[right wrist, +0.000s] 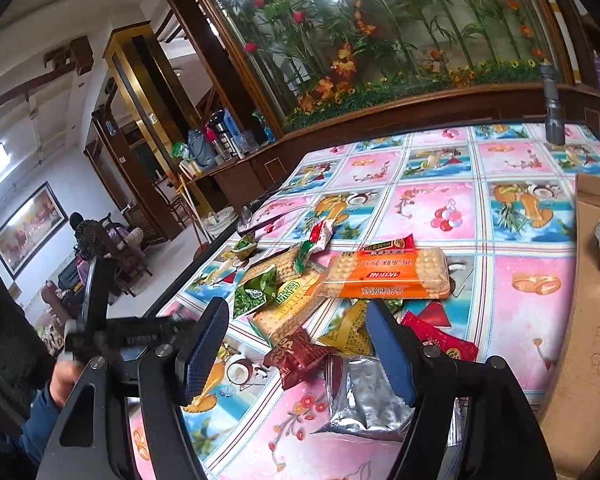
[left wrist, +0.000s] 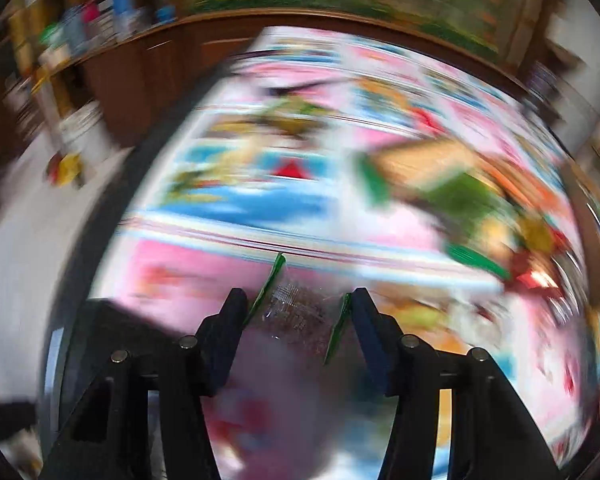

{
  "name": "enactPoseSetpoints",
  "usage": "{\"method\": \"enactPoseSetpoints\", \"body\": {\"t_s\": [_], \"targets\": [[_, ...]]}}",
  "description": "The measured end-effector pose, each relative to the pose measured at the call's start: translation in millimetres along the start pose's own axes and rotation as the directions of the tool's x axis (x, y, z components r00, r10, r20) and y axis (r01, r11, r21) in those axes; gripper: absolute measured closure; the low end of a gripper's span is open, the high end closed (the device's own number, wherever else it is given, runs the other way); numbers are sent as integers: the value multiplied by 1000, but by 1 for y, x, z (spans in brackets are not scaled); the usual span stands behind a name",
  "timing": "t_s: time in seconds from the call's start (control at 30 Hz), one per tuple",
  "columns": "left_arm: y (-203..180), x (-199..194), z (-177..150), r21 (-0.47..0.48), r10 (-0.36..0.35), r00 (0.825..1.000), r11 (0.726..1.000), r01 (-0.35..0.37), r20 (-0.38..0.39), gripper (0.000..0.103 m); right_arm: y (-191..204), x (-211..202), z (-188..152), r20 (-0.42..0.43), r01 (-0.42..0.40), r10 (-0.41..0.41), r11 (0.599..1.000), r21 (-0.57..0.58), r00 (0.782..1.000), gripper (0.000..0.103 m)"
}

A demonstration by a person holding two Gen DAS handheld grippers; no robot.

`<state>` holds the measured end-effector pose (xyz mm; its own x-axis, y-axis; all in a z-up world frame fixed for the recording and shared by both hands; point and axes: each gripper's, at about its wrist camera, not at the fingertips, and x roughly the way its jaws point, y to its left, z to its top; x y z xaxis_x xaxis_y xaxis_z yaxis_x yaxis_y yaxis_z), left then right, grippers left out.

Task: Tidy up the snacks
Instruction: 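Grasp the clear wrapped candy with the left gripper while the right grasps the red wrapped snack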

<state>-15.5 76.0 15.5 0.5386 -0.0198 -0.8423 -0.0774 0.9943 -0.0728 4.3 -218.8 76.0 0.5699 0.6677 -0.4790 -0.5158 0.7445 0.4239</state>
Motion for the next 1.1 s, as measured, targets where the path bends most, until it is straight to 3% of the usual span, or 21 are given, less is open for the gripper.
{"method": "enactPoseSetpoints", "body": {"t_s": [0.17,0.2,0.27,0.37,0.5,0.6,0.7,0.73,0.8,0.87,0.9,1.1], "targets": [[-44,-8,-17,130,-124,992,984,121,17,50,1,6,-3,-32,-4,4,1000,-10,999,27],[-46,-9,-19,142,-124,992,983,120,24,49,1,7,-3,-37,-6,6,1000,-14,999,27],[-45,-9,-22,149,-115,993,983,110,24,36,5,12,-6,-63,-18,16,999,-38,998,27],[-40,-9,-21,131,-137,990,982,133,26,31,11,21,-9,-100,-27,20,997,-66,995,27],[-41,-9,-19,136,-156,987,979,151,26,31,16,36,-12,-169,-24,11,997,-77,986,27],[-48,-4,-16,156,-148,989,977,144,17,31,30,50,-11,-223,25,-63,986,-168,973,27],[-59,-1,-14,206,-53,998,977,47,26,47,45,66,-10,-276,56,-141,954,-295,951,27],[-60,-1,-14,212,-56,998,976,48,29,55,49,75,-11,-302,56,-164,940,-336,939,27],[-60,-2,-15,218,-61,998,975,53,31,57,50,91,-16,-335,74,-219,915,-396,916,29],[-61,-3,-15,210,-67,997,976,59,31,59,49,100,-21,-361,58,-222,908,-414,906,42],[-59,-3,-15,206,-70,997,977,63,29,60,46,105,-27,-375,58,-230,907,-417,898,58],[-57,0,-11,176,-56,997,983,47,45,66,43,98,-32,-330,63,-214,908,-413,919,65]]}}
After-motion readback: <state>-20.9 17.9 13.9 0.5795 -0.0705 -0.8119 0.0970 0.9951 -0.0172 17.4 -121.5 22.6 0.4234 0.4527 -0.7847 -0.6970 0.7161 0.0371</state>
